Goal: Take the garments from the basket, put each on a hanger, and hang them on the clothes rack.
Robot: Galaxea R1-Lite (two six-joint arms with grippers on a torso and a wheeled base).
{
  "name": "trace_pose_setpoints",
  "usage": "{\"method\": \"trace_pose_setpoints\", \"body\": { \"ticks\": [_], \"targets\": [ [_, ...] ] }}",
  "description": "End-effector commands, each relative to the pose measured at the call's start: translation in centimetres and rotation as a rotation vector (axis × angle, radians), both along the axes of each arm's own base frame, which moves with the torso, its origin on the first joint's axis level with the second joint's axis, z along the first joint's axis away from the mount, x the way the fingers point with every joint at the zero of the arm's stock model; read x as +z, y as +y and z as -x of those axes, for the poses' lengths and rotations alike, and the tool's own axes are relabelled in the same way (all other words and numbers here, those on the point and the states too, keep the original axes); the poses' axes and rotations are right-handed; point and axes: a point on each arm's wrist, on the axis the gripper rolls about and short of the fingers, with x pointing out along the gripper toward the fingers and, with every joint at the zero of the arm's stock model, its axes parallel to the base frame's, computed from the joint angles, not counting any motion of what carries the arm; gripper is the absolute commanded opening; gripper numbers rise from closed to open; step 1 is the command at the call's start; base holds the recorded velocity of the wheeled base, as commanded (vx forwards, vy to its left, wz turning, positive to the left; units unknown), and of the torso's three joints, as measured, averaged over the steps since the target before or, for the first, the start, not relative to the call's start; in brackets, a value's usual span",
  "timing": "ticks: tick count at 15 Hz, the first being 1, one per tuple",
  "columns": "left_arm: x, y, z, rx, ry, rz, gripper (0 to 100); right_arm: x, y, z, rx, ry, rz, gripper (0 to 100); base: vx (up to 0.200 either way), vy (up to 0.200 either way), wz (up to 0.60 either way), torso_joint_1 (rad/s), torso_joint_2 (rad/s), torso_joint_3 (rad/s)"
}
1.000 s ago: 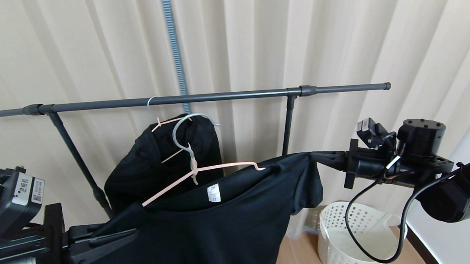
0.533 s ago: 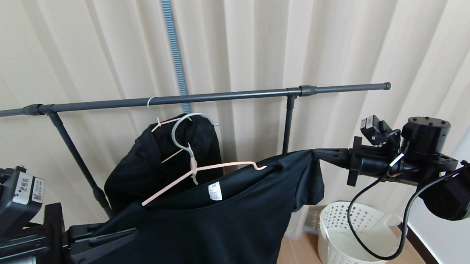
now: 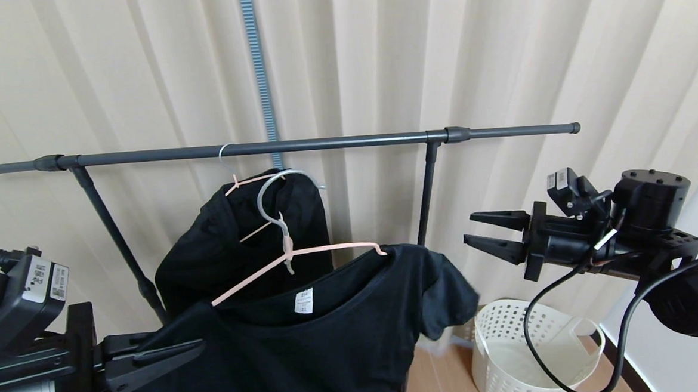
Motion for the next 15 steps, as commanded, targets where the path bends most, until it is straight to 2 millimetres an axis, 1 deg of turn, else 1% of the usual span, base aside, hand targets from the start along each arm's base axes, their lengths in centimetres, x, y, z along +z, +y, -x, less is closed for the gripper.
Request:
{"method": "trace_pose_setpoints", "body": {
  "ticks": [1,5,7,10,12,13,15],
  "targets": [
    [0.0,0.0,0.0,0.0,-0.002,0.001,0,0.5,0.0,0.4,0.003,-0.018,0.001,100,0.0,0.0,0.0,0.0,0.0,0.0],
    [0.0,0.0,0.0,0.0,-0.002,0.001,0,0.6,0.0,0.5,0.005,-0.028,0.003,100,0.0,0.0,0.0,0.0,0.0,0.0],
    [0.1,0.0,-0.1,0.002,0.003,0.004,0,0.7,0.5,0.6,0.021,-0.031,0.002,100,0.0,0.0,0.0,0.0,0.0,0.0],
    [0.1,0.0,-0.1,0.012,0.011,0.011,0,1.8,2.0,1.8,0.067,-0.062,-0.002,100,0.0,0.0,0.0,0.0,0.0,0.0],
    [0.1,0.2,-0.2,0.025,0.012,0.011,0,2.7,2.6,2.8,0.077,-0.082,-0.006,100,0.0,0.0,0.0,0.0,0.0,0.0],
    [0.1,0.2,-0.3,0.026,0.013,0.011,0,3.3,3.0,3.6,0.062,-0.1,-0.005,100,0.0,0.0,0.0,0.0,0.0,0.0],
    [0.1,0.3,-0.3,0.032,0.015,0.011,0,3.9,4.0,4.4,0.025,-0.118,-0.002,100,0.0,0.0,0.0,0.0,0.0,0.0]
  ]
}}
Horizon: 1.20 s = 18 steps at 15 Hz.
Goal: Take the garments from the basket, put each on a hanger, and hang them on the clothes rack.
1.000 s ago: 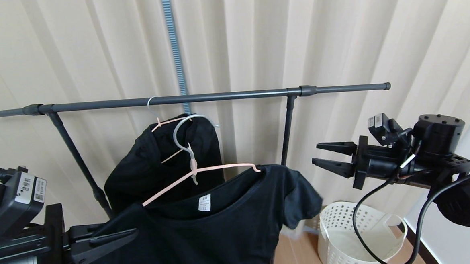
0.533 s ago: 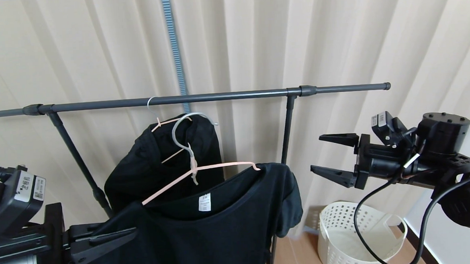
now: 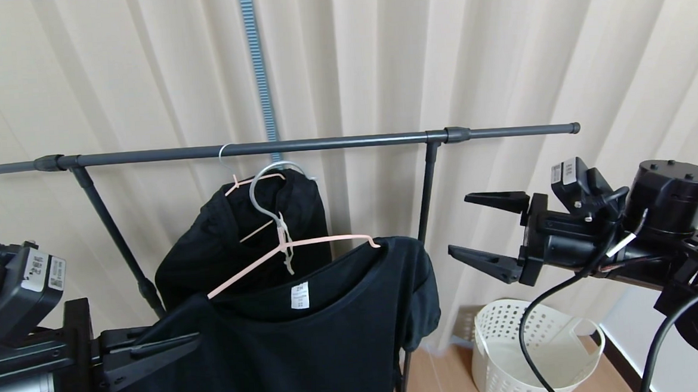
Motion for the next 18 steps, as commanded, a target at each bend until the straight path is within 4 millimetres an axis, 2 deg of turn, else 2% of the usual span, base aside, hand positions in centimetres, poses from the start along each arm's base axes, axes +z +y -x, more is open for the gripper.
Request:
{"method": "trace_pose_setpoints", "body": {
  "ticks": [1,9,11,13,16,18],
  "targets": [
    [-0.1,0.2,-0.1,0.016,0.004,-0.001,0,1.1,1.4,1.3,-0.004,-0.039,-0.006,100,0.0,0.0,0.0,0.0,0.0,0.0],
    [0.3,0.3,-0.3,0.032,-0.004,0.004,0,3.3,3.7,0.7,-0.197,0.024,-0.102,100,0.0,0.0,0.0,0.0,0.0,0.0],
    [0.5,0.3,-0.4,0.046,0.01,0.014,0,3.8,3.7,0.6,-0.232,0.044,-0.101,100,0.0,0.0,0.0,0.0,0.0,0.0],
    [0.6,0.4,-1.1,0.163,0.036,-0.008,0,4.4,3.7,0.7,-0.247,0.046,-0.105,100,0.0,0.0,0.0,0.0,0.0,0.0],
    [0.6,0.3,-1.6,0.206,0.074,0.004,0,4.6,3.5,1.0,-0.247,0.042,-0.108,100,0.0,0.0,0.0,0.0,0.0,0.0],
    [0.8,0.1,-2.7,0.247,0.131,0.034,0,4.6,3.5,1.0,-0.249,0.042,-0.108,100,0.0,0.0,0.0,0.0,0.0,0.0]
  ]
}}
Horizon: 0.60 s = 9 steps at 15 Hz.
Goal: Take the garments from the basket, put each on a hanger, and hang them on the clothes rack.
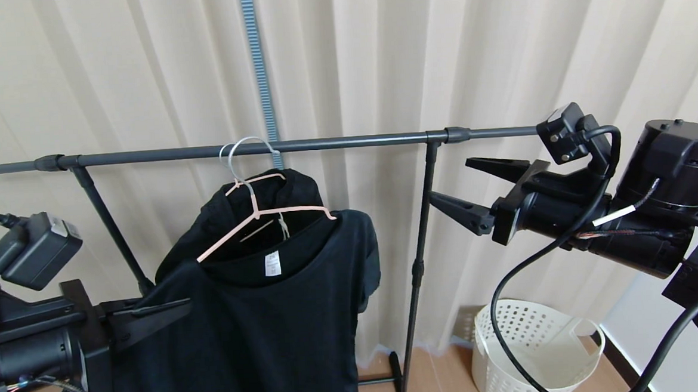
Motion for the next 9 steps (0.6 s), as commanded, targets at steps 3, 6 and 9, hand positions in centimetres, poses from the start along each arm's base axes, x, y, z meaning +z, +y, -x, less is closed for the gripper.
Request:
{"method": "trace_pose_setpoints", "body": {
  "ticks": [3,6,9],
  "targets": [
    [0.1,-1.0,-2.4,0.042,0.086,0.039,0,0.2,0.0,0.1,-0.003,-0.008,-0.001,100,0.0,0.0,0.0,0.0,0.0,0.0],
    [0.4,-2.7,-4.2,0.08,0.125,0.038,0,0.4,-0.1,0.3,-0.007,-0.016,-0.001,100,0.0,0.0,0.0,0.0,0.0,0.0],
    [0.8,-4.3,-5.9,0.089,0.169,0.055,0,0.4,-0.1,0.2,-0.021,-0.019,-0.002,100,0.0,0.0,0.0,0.0,0.0,0.0]
  ]
}}
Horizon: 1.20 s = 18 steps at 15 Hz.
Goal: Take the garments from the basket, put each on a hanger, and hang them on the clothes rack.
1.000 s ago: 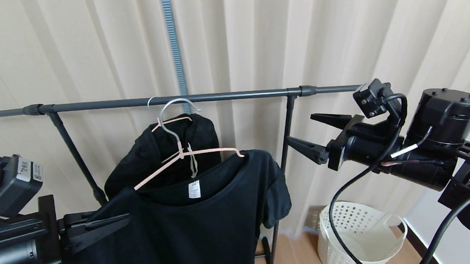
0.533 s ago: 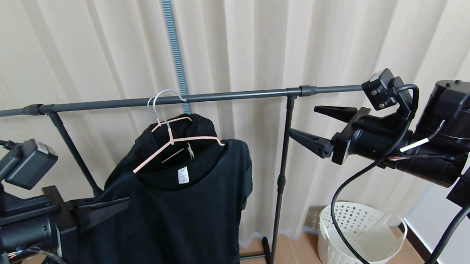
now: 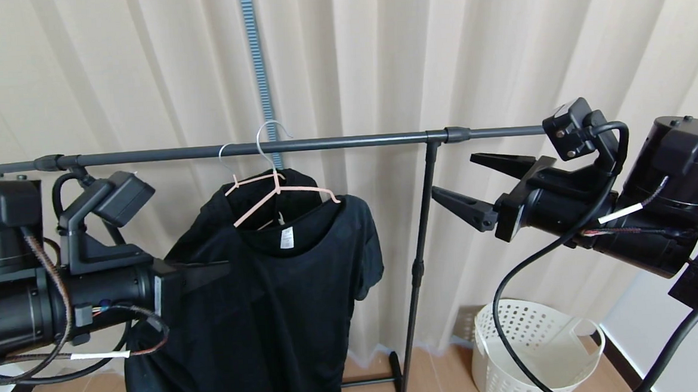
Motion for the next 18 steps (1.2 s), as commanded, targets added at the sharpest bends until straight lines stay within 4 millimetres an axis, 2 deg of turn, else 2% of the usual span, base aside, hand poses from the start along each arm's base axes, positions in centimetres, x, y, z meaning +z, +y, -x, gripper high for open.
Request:
{"method": "trace_pose_setpoints", "body": {
  "ticks": [1,2,3,4,7,10,15,18],
  "targets": [
    [-0.2,-1.2,-1.8,-0.013,0.04,0.001,0,0.0,0.0,0.0,0.0,-0.002,0.005,100,0.0,0.0,0.0,0.0,0.0,0.0],
    [-0.2,-1.5,-2.8,-0.01,0.046,0.001,0,0.0,0.0,0.0,-0.014,-0.013,0.015,100,0.0,0.0,0.0,0.0,0.0,0.0],
    [-0.2,-1.5,-2.8,-0.01,0.045,0.002,0,0.0,0.0,0.0,-0.017,-0.015,0.017,100,0.0,0.0,0.0,0.0,0.0,0.0],
    [-0.1,-2.0,-4.1,0.018,0.06,0.014,0,-0.1,-0.1,0.0,-0.026,-0.025,0.024,100,0.0,0.0,0.0,0.0,0.0,0.0],
    [0.1,-2.8,-6.3,0.065,0.061,0.016,0,0.2,-0.1,0.2,-0.026,-0.033,0.022,100,0.0,0.0,0.0,0.0,0.0,0.0],
    [0.0,-3.7,-7.6,0.08,0.077,0.034,0,0.0,-0.1,0.1,-0.026,-0.027,0.025,100,0.0,0.0,0.0,0.0,0.0,0.0],
    [-1.1,-4.6,-10.6,0.112,0.097,0.019,0,-0.1,-0.1,0.0,-0.028,-0.024,0.026,100,0.0,0.0,0.0,0.0,0.0,0.0],
    [-0.7,-5.2,-12.5,0.126,0.084,0.049,0,0.0,-0.2,-0.1,-0.031,-0.027,0.025,100,0.0,0.0,0.0,0.0,0.0,0.0]
  ]
}}
